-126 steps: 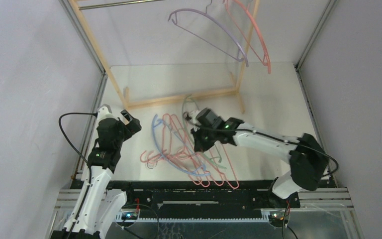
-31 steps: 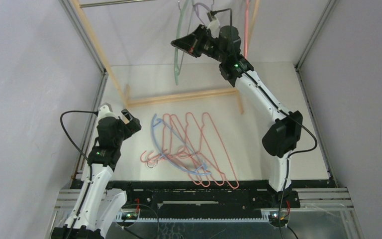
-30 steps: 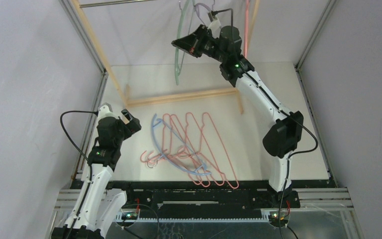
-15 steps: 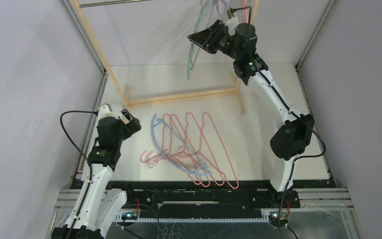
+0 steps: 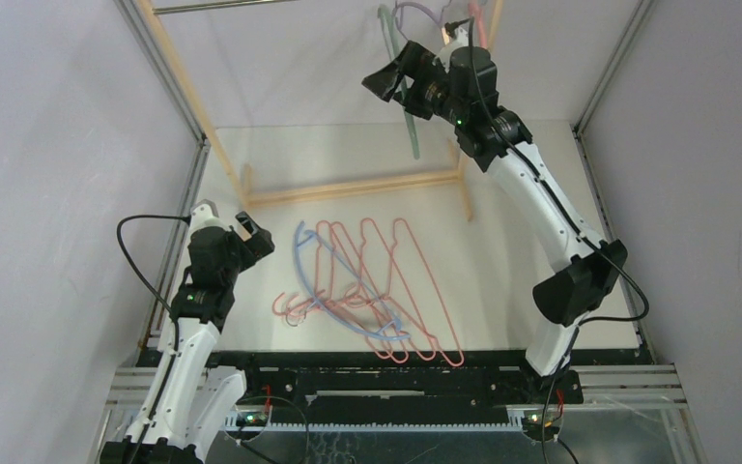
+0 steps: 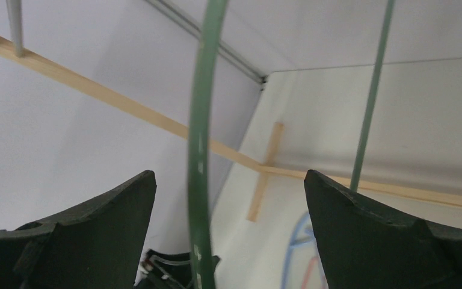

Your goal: Organize the hangers

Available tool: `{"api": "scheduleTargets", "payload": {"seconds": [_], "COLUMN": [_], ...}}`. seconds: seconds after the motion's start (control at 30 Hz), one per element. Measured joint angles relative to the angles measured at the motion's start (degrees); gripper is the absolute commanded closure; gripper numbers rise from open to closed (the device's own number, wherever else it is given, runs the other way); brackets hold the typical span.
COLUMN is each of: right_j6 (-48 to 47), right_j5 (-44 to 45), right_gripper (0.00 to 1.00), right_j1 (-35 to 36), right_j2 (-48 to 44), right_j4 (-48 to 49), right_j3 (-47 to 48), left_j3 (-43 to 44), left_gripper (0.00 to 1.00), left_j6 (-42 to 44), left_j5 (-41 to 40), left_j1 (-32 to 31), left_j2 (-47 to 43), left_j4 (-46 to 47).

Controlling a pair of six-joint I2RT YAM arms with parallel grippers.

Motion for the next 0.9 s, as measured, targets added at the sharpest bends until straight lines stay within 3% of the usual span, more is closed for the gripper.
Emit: {"api": "scheduleTargets", "payload": {"seconds": [0.3,0.5,0.67,0.9], "right_j6": [-16.5,-27.3,-35.5,-43.1], "right_j5": [18.9,31.6,42.5,46.5], "right_gripper": [0.00,0.00,0.00,0.00], "right_j1": [6.2,8.2,9.5,15.6], "right_j2": [-3.0,-3.9,-5.5,-16.1], "right_j4": [-13.3,-20.0,-21.7,-21.3], "right_j3": [9.7,10.5,6.5,-3.8], "left_j3": [0.0,0.0,0.0,0.0], "left_gripper": [0.01,0.00,0.00,0.00], "left_j6": [0.0,0.0,0.0,-0.1], "left_j5": [0.1,0.1,0.1,0.0], "left_j1": [0.0,0.0,0.0,0.0], "left_j2": [0.0,-0.6,-1.1,-1.7], "left_j4": [0.0,0.0,0.0,0.0]}}
